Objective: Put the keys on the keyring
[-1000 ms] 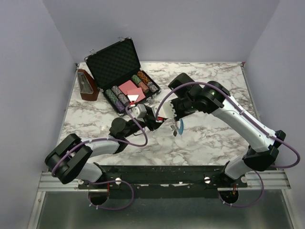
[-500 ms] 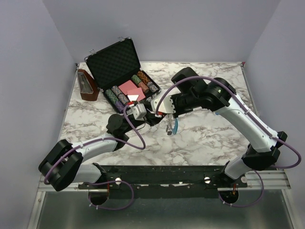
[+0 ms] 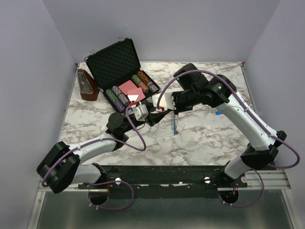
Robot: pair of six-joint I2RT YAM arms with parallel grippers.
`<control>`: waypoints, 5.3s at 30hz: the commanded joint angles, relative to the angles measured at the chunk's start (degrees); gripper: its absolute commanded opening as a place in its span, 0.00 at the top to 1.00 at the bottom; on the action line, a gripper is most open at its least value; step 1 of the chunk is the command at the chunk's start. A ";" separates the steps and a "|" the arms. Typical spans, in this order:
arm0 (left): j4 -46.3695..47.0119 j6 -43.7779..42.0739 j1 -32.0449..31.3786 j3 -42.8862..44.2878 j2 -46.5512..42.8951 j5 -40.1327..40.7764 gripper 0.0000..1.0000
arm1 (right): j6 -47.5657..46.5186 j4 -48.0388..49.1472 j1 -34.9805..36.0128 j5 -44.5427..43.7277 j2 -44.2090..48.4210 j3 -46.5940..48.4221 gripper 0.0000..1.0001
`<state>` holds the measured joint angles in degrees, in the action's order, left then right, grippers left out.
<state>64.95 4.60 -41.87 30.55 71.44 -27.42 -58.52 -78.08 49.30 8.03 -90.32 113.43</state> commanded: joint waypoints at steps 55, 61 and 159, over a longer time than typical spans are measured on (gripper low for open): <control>-8.88 -0.65 -0.85 3.82 -2.71 2.02 1.00 | 2.97 -3.21 -2.01 6.99 -1.26 2.41 0.83; -4.22 2.16 -0.76 1.45 -2.97 2.89 1.00 | 4.73 -3.21 -4.74 12.09 -1.61 6.10 0.66; -6.12 14.57 1.78 -0.14 -10.34 0.79 0.36 | 7.74 2.27 -21.44 49.91 -3.45 -6.39 1.00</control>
<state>68.62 21.04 -41.28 28.71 67.35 -23.44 -43.35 -65.06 26.94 65.12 -91.15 102.59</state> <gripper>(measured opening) 0.531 0.009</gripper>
